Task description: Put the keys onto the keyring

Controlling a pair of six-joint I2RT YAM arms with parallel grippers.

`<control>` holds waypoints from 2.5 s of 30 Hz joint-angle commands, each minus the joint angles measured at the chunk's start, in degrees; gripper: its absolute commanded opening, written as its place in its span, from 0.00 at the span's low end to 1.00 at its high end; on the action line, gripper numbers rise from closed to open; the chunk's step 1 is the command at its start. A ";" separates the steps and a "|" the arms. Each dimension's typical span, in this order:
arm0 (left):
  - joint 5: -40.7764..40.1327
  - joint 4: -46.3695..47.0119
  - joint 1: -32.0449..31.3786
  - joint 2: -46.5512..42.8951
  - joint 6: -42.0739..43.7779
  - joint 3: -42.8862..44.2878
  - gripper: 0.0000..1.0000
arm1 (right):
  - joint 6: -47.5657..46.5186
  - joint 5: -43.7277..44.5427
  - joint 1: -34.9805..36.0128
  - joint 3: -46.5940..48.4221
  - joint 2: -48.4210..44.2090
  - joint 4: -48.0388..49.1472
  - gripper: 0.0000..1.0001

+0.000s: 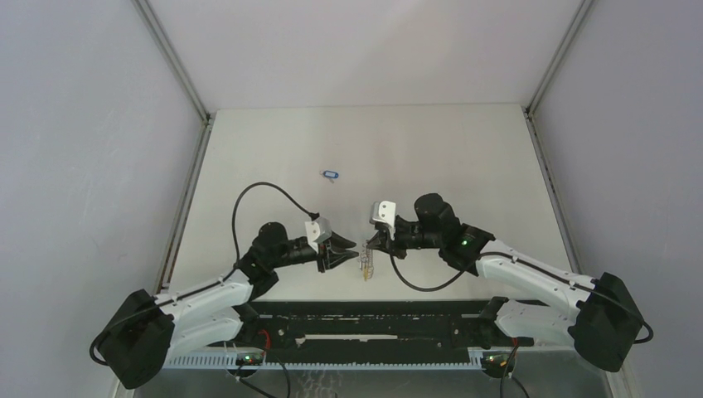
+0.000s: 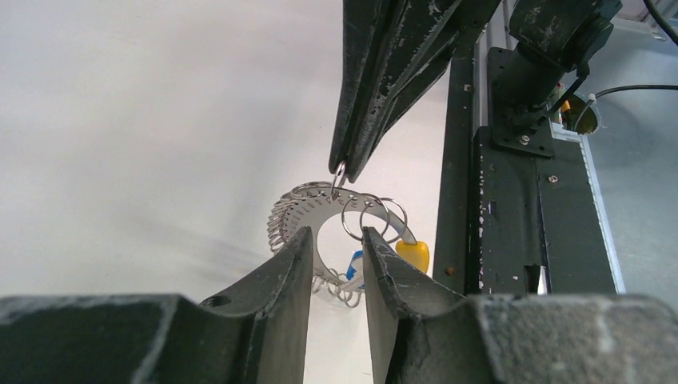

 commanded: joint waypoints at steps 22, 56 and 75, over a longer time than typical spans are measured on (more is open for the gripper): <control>5.82 2.77 -0.22 4.94 1.82 7.60 0.26 | 0.74 -3.30 -0.38 0.09 -1.68 4.08 0.00; -4.16 -25.48 -2.77 -2.83 12.33 16.40 0.00 | 0.75 -3.40 -2.49 -2.54 -7.81 5.08 0.33; -13.75 -51.25 -9.16 -1.65 16.65 30.86 0.00 | -8.91 -16.16 -3.89 -7.56 -8.84 13.93 0.53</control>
